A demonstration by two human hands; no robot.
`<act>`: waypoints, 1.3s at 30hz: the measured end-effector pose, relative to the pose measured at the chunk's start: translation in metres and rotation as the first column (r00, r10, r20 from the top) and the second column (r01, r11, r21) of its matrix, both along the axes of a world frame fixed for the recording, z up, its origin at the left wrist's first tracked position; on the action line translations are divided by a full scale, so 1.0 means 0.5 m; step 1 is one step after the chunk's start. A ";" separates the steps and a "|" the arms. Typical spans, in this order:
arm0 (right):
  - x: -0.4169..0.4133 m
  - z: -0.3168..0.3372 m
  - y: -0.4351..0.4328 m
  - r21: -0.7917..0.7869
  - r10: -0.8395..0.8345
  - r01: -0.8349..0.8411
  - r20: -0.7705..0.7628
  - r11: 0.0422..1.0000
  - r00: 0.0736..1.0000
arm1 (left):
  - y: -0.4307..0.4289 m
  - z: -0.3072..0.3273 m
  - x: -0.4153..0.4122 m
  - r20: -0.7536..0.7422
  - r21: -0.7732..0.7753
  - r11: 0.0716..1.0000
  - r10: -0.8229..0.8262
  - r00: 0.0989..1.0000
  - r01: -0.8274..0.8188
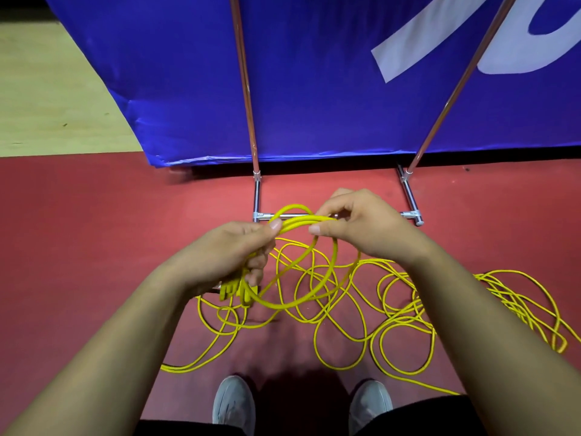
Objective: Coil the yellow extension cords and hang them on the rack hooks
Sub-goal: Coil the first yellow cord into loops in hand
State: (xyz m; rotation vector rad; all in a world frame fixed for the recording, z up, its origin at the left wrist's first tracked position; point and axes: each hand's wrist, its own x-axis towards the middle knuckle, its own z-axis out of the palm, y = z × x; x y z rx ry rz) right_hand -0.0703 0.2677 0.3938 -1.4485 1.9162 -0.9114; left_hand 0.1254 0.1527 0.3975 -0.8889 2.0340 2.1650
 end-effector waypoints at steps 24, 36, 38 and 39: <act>-0.052 -0.045 0.001 0.012 -0.250 0.253 -0.121 0.967 0.961 | -0.027 0.026 -0.004 -0.260 0.442 0.888 0.263 0.929 -0.128; -0.067 -0.174 0.005 0.221 -0.415 0.378 0.155 0.899 0.897 | -0.047 0.047 0.001 -0.365 0.547 0.800 0.494 0.789 -0.248; -0.055 -0.168 0.003 0.233 -0.491 0.433 0.398 0.871 0.775 | -0.051 0.039 0.003 -0.351 0.472 0.811 0.532 0.771 -0.345; -0.047 -0.162 0.000 0.237 -0.500 0.441 0.464 0.866 0.731 | -0.052 0.035 0.003 -0.344 0.401 0.827 0.534 0.773 -0.393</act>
